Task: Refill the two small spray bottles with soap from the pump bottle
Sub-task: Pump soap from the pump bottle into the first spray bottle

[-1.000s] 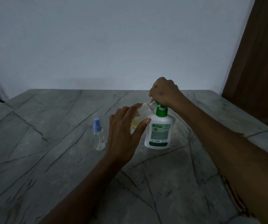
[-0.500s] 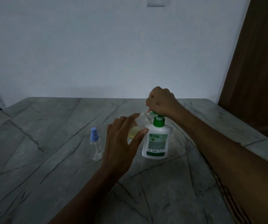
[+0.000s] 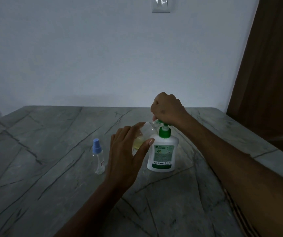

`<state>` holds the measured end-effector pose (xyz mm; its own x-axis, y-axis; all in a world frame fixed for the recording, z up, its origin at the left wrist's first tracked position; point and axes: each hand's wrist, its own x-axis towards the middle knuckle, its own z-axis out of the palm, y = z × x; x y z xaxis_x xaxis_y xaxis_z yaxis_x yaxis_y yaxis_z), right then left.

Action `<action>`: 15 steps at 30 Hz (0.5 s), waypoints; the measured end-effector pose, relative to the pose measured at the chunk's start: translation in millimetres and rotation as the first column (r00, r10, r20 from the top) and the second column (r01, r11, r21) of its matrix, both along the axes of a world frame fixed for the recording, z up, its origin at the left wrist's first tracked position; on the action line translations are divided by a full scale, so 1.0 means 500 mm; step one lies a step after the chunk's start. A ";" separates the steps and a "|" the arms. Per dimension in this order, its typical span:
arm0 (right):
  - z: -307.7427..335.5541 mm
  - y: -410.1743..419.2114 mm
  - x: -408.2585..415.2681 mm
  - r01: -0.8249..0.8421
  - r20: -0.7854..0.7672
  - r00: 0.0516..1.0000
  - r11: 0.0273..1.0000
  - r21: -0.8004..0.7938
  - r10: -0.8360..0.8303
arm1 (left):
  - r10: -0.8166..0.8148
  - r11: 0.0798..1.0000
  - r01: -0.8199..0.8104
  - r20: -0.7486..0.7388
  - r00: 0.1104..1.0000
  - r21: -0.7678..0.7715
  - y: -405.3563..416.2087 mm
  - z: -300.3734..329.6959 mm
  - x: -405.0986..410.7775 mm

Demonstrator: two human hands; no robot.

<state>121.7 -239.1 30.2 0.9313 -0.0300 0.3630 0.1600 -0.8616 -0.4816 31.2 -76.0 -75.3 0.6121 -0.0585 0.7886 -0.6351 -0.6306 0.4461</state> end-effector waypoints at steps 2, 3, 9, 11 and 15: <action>-0.007 -0.002 0.005 0.000 -0.024 1.000 0.999 0.034 0.001 | -0.004 1.000 0.004 -0.018 1.000 0.001 0.001 -0.001 0.002; -0.013 -0.003 0.006 0.004 -0.041 0.999 0.999 0.049 -0.001 | -0.008 1.000 0.008 -0.024 1.000 0.006 0.002 -0.002 0.001; -0.007 -0.006 -0.002 -0.013 -0.049 0.999 1.000 0.017 0.013 | -0.018 1.000 0.018 -0.035 0.999 0.000 -0.001 -0.002 -0.001; 0.000 -0.002 -0.003 -0.019 -0.016 1.000 1.000 0.020 0.020 | -0.025 0.999 0.025 -0.034 0.999 -0.020 -0.002 0.001 -0.001; -0.011 -0.001 0.002 -0.002 -0.054 0.999 0.998 0.062 0.005 | -0.026 1.000 0.026 -0.055 0.998 -0.015 -0.003 -0.002 0.001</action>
